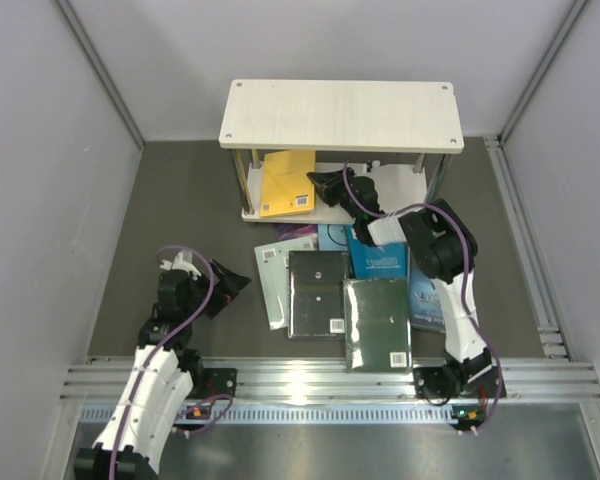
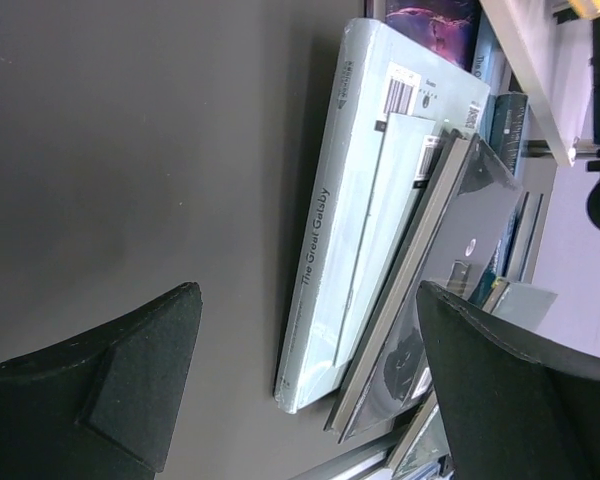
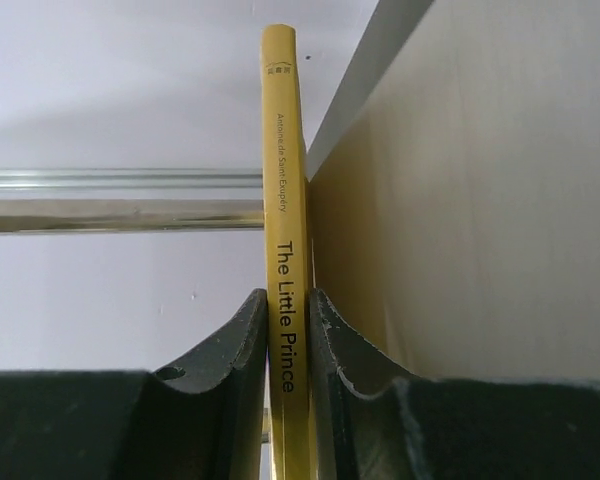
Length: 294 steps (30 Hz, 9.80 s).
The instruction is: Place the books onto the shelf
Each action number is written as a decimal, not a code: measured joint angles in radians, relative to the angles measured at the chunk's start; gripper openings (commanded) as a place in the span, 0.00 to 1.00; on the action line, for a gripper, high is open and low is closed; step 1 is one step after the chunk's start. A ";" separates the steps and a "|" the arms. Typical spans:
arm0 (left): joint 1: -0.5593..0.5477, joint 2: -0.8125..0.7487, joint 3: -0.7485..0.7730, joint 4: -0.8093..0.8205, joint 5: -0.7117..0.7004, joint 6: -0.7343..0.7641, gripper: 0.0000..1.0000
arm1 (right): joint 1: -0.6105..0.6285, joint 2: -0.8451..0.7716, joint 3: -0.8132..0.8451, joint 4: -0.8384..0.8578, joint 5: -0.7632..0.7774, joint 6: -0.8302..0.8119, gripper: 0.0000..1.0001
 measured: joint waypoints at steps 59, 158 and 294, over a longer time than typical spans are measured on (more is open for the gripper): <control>0.000 0.110 -0.063 0.176 -0.002 -0.008 0.93 | -0.013 -0.066 0.136 -0.489 -0.051 -0.286 0.03; -0.203 0.039 0.264 0.277 0.051 -0.193 0.14 | 0.261 -0.607 -0.729 0.385 -0.616 -0.122 0.00; -0.327 0.366 -0.169 0.792 -0.323 -0.053 0.96 | -0.037 -0.045 0.369 -0.739 -0.067 -0.645 0.21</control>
